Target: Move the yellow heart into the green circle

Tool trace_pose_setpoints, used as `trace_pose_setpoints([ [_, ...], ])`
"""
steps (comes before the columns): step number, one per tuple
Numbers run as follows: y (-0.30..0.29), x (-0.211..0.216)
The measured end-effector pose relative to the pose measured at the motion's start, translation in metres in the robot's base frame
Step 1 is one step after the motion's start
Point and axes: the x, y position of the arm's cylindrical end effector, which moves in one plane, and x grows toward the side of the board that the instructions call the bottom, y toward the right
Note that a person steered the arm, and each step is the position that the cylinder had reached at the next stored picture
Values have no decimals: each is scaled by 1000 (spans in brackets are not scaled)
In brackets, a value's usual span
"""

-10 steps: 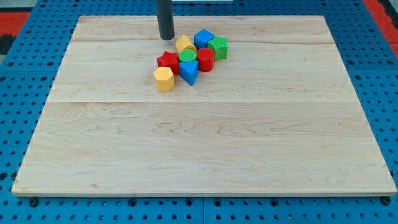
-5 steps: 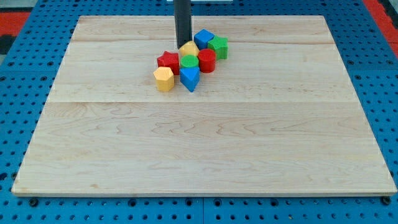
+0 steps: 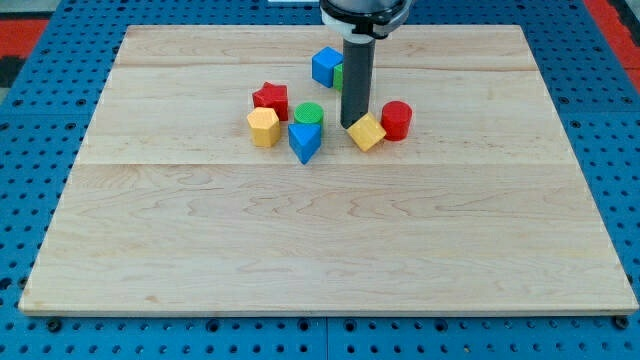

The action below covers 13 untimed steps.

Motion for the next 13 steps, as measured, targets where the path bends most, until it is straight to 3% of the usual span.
trace_pose_setpoints([
  [1, 0, 8],
  [3, 22, 68],
  [4, 47, 55],
  [5, 30, 19],
  [7, -31, 12],
  [10, 0, 10],
  [13, -14, -19],
])
